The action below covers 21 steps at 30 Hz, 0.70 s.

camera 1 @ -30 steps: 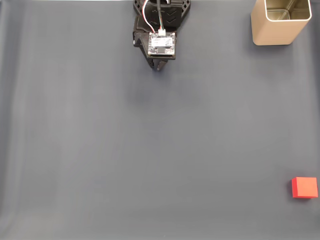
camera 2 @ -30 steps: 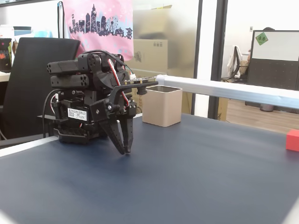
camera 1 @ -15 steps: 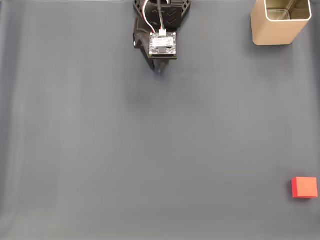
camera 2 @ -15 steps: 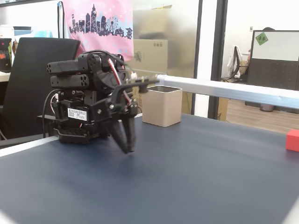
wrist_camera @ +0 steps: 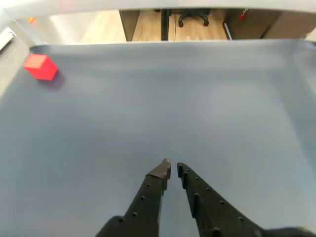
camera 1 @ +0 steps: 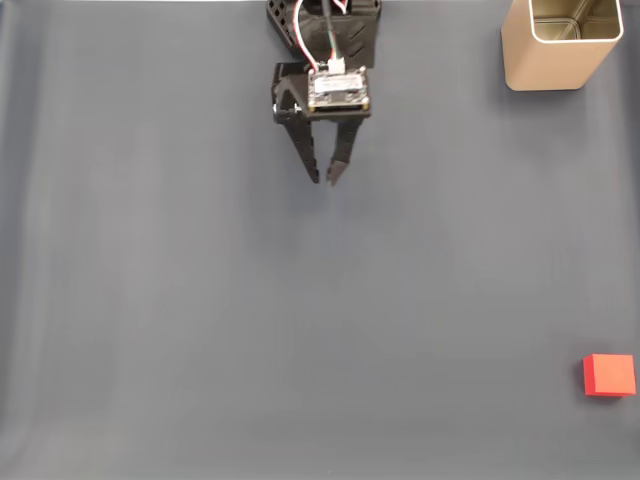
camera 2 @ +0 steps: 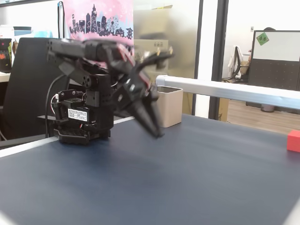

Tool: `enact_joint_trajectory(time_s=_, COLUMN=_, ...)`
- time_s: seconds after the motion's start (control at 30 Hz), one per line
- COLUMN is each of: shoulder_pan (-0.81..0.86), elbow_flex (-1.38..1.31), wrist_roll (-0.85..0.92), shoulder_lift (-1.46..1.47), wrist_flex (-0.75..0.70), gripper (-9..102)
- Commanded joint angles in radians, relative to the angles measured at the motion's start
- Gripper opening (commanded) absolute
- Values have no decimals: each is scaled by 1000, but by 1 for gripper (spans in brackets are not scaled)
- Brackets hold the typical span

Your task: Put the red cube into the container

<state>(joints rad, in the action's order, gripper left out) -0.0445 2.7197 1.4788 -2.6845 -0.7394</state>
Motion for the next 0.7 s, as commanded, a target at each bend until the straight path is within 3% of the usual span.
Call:
enact_joint_trajectory(time_s=0.0, shoulder_pan=-37, elbow_flex=-264, wrist_roll=-20, shoulder_lift=133, wrist_flex=-2, gripper=0)
enact_joint_trajectory(time_s=0.43, shoulder_pan=-278, elbow_flex=-980, wrist_roll=-222, shoulder_lift=733, wrist_flex=-310, gripper=0)
enact_joint_trajectory(time_s=0.67, shoulder_pan=-411, elbow_flex=-1235, wrist_roll=-362, shoulder_lift=1023, wrist_flex=-345, gripper=2)
